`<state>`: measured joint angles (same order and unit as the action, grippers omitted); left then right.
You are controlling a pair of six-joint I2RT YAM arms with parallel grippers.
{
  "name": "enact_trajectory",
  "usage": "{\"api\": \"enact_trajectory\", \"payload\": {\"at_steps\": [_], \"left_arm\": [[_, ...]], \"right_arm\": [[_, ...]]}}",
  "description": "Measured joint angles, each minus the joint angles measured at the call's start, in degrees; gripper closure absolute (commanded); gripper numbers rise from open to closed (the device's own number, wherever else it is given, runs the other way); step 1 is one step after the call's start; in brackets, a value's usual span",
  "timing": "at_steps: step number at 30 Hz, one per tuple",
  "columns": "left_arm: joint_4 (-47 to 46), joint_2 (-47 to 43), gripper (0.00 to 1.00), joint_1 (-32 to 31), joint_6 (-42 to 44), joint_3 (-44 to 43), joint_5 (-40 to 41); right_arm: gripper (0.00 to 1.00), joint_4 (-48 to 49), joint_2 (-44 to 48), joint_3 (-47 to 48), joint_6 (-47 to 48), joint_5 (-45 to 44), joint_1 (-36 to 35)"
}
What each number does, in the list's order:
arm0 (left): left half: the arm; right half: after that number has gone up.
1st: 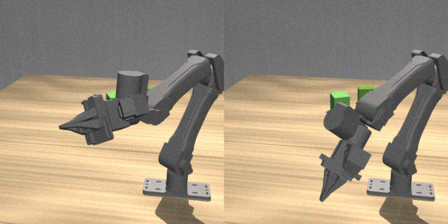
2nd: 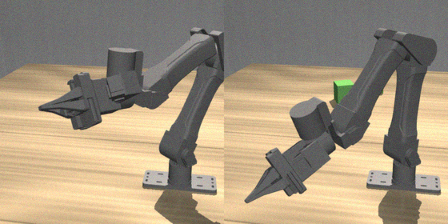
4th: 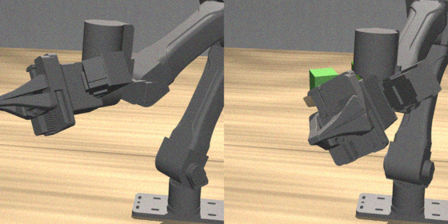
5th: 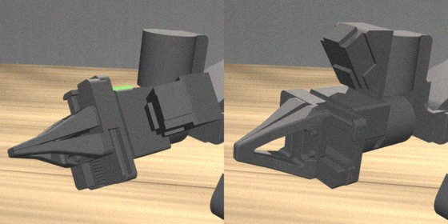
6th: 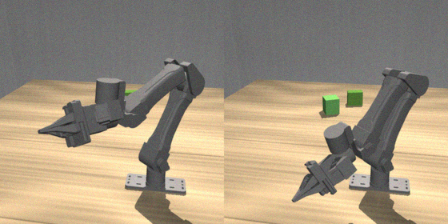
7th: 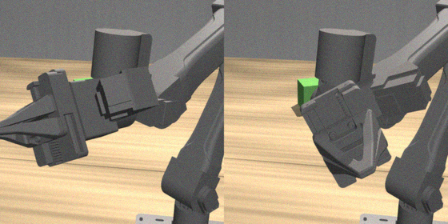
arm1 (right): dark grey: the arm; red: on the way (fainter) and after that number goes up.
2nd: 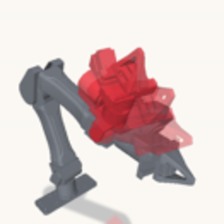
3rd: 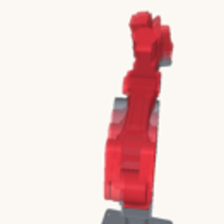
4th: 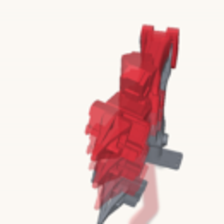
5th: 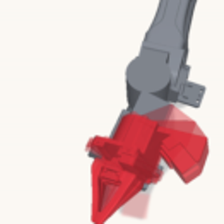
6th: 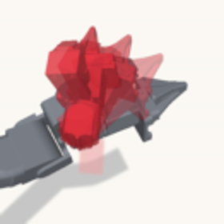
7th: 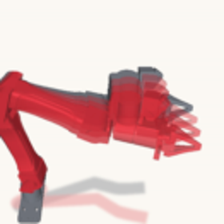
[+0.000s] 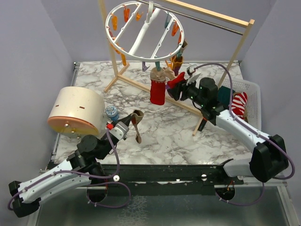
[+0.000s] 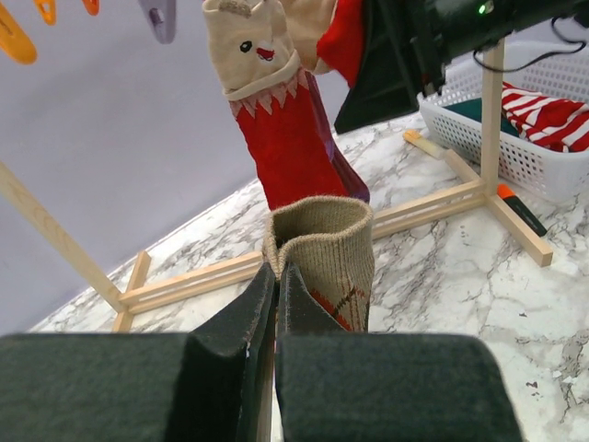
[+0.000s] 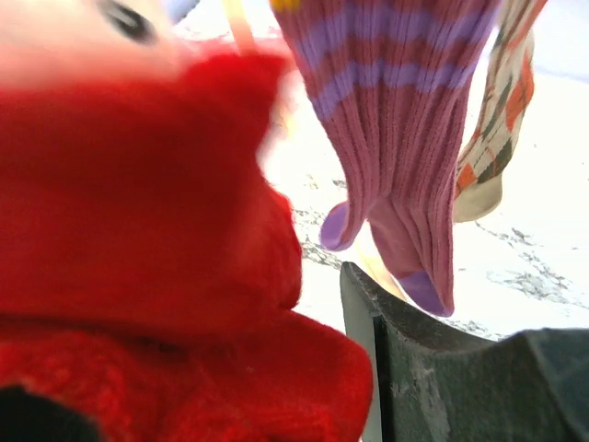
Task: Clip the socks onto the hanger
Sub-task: Move the clothesline to the center of the board, then rotate the hanger at the clothesline.
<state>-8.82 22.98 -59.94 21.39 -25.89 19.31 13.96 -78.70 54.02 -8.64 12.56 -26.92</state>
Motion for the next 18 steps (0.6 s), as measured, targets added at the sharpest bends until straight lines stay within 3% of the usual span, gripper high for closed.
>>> {"api": "enact_trajectory", "payload": {"at_steps": [18], "left_arm": [[0.1, 3.8, 1.00, 0.0, -0.4, 0.0, 0.2]], "right_arm": [[0.44, -10.9, 25.6, -8.3, -7.9, 0.5, -0.5]]}}
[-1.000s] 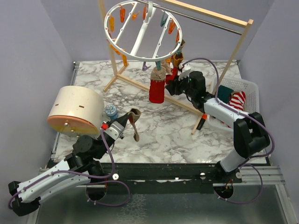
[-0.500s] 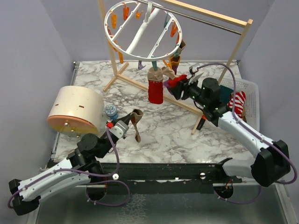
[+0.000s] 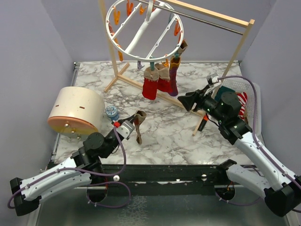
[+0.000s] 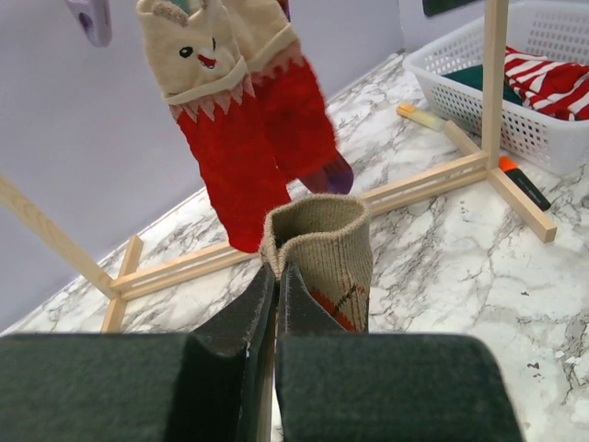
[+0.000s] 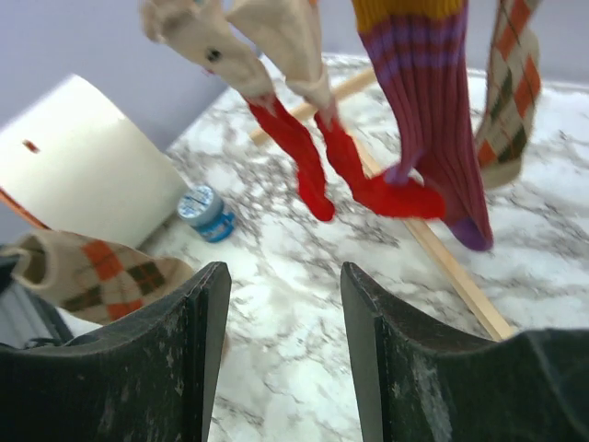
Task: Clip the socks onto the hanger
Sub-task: Rotate the hanger at the clothesline.
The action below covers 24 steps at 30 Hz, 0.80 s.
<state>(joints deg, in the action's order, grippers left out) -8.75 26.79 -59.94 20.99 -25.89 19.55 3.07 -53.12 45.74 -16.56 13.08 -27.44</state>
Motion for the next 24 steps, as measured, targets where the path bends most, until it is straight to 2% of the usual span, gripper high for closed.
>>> {"api": "enact_trajectory", "payload": {"at_steps": [5, 9, 15, 24], "left_arm": [[-0.5, 2.5, 1.00, 0.0, 0.0, 0.0, 0.0], [-0.8, 3.2, 1.00, 0.2, 0.0, 0.0, 0.1], [-1.5, 2.1, 1.00, 0.3, 0.2, 0.0, 0.2], [-1.5, -3.0, 1.00, 0.3, -0.8, 0.0, 1.6]], "right_arm": [[0.46, 2.0, 0.1, 3.8, -4.6, 3.0, -1.2], [0.47, 3.8, -4.4, 9.7, -5.9, 2.1, -6.5], [0.47, 4.1, -17.3, 24.1, -3.1, -9.9, -19.2], [0.45, 3.5, -30.3, 36.7, -4.9, -28.2, -22.1]]}}
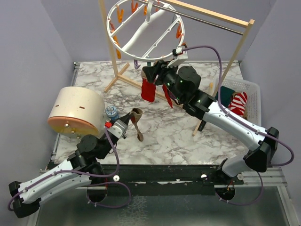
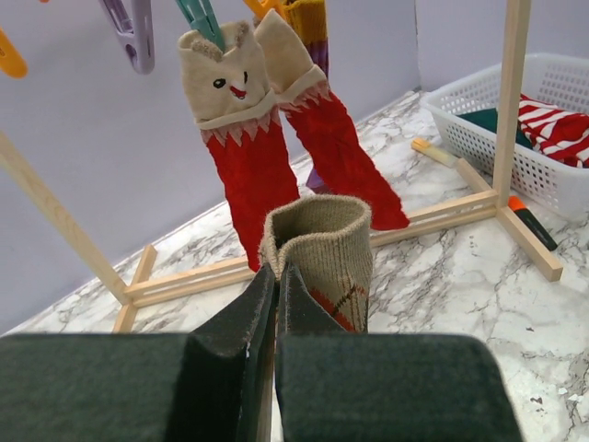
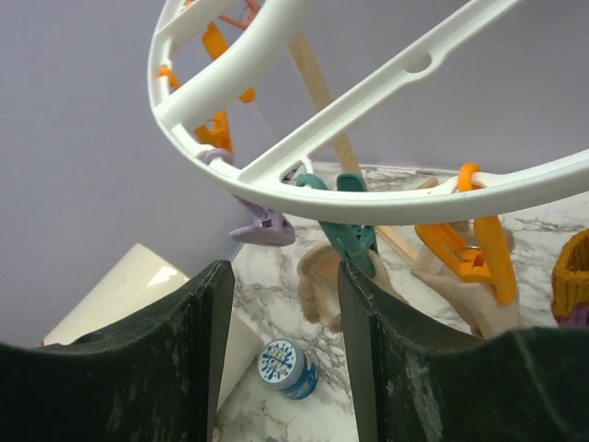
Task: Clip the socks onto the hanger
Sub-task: Rotate the hanger at the clothesline.
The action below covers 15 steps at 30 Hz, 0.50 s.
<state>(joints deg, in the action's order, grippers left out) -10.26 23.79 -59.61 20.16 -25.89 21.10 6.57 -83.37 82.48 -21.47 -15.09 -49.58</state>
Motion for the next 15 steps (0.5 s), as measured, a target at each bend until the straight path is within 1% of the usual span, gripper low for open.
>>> {"api": "enact_trajectory", "payload": {"at_steps": [6, 11, 15], "left_arm": [[0.1, -0.3, 1.00, 0.0, 0.0, 0.0, 0.6], [0.2, -0.8, 1.00, 0.0, 0.0, 0.0, 1.6], [0.6, -1.0, 1.00, 0.0, 0.0, 0.0, 2.7]], "right_arm": [[0.46, -1.0, -4.4, 3.7, -1.3, -8.3, -0.3], [0.47, -0.4, -4.5, 3.6, -1.3, -13.9, -0.3], [0.48, -0.3, -4.5, 3.6, -0.9, -15.9, 0.2]]}}
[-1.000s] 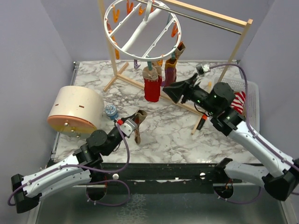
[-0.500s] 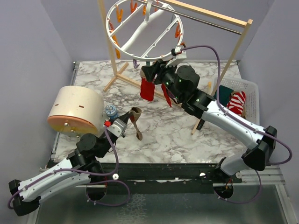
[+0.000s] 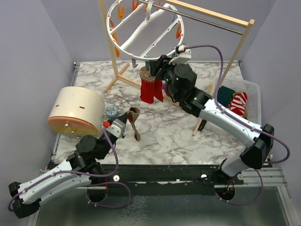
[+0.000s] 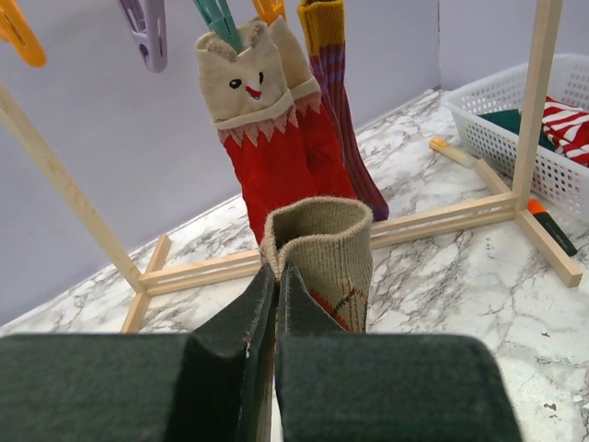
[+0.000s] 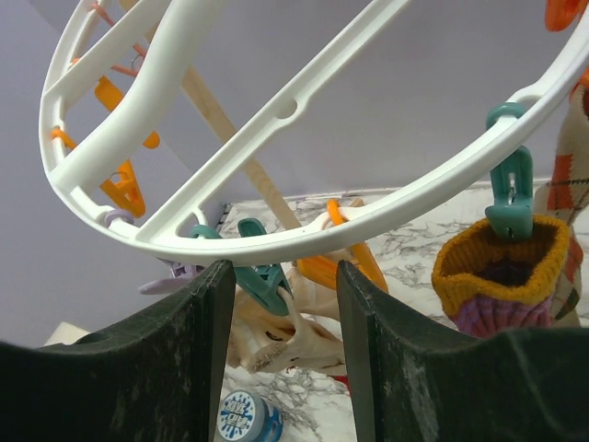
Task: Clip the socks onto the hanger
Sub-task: Rotate the hanger at the clothesline.
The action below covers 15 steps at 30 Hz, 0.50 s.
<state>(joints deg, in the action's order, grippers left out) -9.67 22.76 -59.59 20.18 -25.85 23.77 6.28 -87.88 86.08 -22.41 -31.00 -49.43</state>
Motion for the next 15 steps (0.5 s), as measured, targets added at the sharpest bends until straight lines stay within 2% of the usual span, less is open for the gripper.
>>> {"api": "enact_trajectory", "payload": {"at_steps": [15], "left_arm": [[0.9, 0.1, 1.00, 0.0, 0.0, 0.0, 0.9]], "right_arm": [[0.48, -2.2, 2.1, 0.0, 0.2, -0.7, 7.0]]}}
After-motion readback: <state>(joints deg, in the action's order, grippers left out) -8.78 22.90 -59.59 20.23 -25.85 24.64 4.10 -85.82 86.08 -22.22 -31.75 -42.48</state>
